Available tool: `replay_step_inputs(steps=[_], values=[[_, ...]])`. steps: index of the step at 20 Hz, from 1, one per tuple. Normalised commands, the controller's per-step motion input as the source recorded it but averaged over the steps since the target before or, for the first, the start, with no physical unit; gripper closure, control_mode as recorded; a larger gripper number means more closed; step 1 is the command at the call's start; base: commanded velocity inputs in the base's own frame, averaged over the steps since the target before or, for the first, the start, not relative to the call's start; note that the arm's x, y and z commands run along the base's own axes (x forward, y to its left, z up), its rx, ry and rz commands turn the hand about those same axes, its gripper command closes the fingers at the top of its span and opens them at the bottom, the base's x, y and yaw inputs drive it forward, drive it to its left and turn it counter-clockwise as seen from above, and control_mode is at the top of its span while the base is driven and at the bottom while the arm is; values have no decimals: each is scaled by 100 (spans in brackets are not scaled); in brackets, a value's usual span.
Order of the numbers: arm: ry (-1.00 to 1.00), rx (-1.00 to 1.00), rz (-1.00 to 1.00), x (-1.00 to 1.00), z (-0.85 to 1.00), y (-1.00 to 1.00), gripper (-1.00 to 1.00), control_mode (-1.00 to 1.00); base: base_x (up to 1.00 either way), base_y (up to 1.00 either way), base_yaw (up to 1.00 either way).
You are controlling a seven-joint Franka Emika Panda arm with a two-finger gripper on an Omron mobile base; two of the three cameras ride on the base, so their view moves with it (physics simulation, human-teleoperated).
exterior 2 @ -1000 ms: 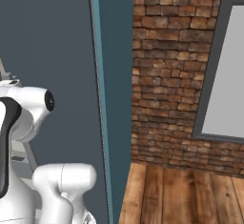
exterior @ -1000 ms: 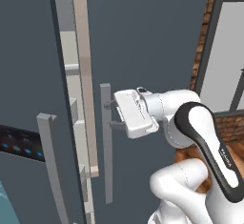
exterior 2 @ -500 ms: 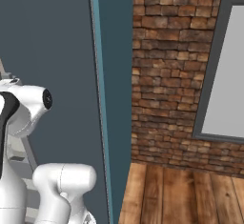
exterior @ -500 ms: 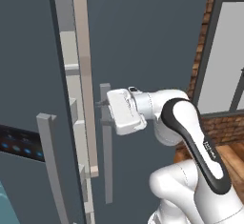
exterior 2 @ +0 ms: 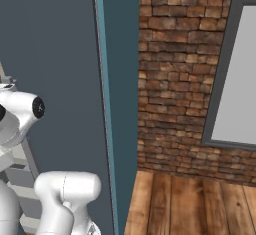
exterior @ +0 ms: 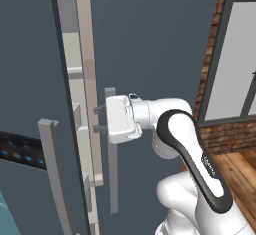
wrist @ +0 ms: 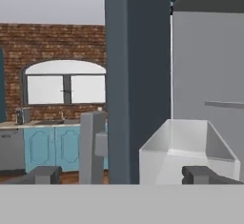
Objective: Open the freezer door, pick up the ice cube tray from the freezer, and place it on the dining counter.
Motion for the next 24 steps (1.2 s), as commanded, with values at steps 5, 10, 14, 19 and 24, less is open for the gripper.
replay_step_inputs(steps=[5,10,14,19,24], values=[[-2,0,0,43,-15,8,-100,-100,0,0,0],[-4,0,0,35,-15,0,-100,-100,0,0,0],[-4,0,0,37,-16,2,-100,-100,0,0,0],[-2,0,0,28,-20,19,-100,-100,0,0,0],[0,0,0,12,-17,34,-100,-100,0,0,0]])
